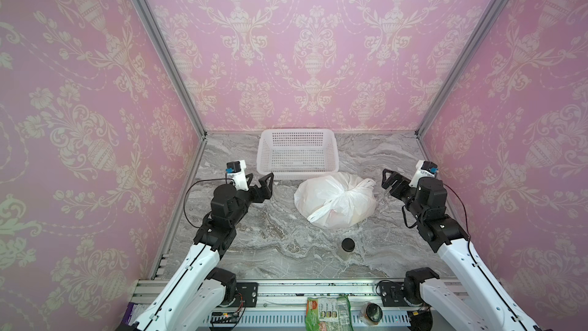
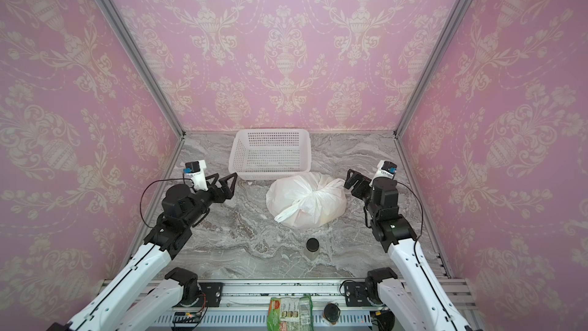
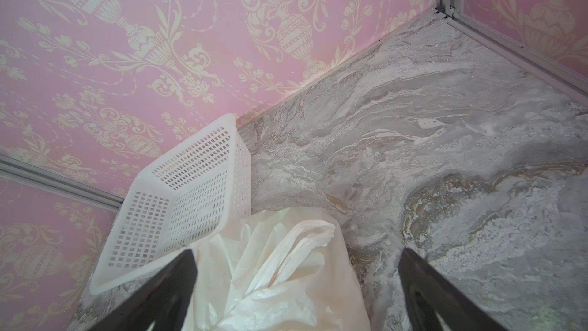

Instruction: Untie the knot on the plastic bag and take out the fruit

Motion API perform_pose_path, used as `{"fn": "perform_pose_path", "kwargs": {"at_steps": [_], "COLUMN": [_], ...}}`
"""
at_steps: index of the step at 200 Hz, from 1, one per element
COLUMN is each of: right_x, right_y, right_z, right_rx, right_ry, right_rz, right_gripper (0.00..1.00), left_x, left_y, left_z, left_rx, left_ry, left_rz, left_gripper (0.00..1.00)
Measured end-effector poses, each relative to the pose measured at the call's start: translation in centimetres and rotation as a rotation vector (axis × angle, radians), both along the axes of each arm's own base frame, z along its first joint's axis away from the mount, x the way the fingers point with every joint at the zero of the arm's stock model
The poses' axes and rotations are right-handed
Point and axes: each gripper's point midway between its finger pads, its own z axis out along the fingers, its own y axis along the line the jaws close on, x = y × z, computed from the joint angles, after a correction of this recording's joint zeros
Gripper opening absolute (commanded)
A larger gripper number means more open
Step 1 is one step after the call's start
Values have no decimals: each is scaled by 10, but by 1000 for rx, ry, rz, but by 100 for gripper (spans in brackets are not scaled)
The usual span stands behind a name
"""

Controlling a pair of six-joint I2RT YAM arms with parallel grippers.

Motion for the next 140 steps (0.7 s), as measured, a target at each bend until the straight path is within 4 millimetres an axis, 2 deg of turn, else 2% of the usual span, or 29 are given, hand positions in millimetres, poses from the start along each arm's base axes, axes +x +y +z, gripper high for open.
{"fn": "perform_pose_path", "kwargs": {"at_steps": [17,47,76,107,140], "right_x": [1,5,5,5,5], "right_y": [1,3,4,4,4], "right_z": [-4,-2,1,0,-1], "right_rx": [-2,-4,-3,-5,-9], "right_ry": [17,33,25,30,32], "right_rz": [2,8,10,10,11], "right_gripper": [100,100,100,100,100], "left_x": [-8,-15,-16,-10,7], "left_y": [-40,-105,-156,-188,-195], "left_z": [-6,-31,-36,-49,-75], "left_rx": [43,154,242,338,453], "left_ry": [0,46,34,37,90], "left_rz": [-124,-306,-411,-443,-412], "left_gripper": [92,92,94,97,99]}}
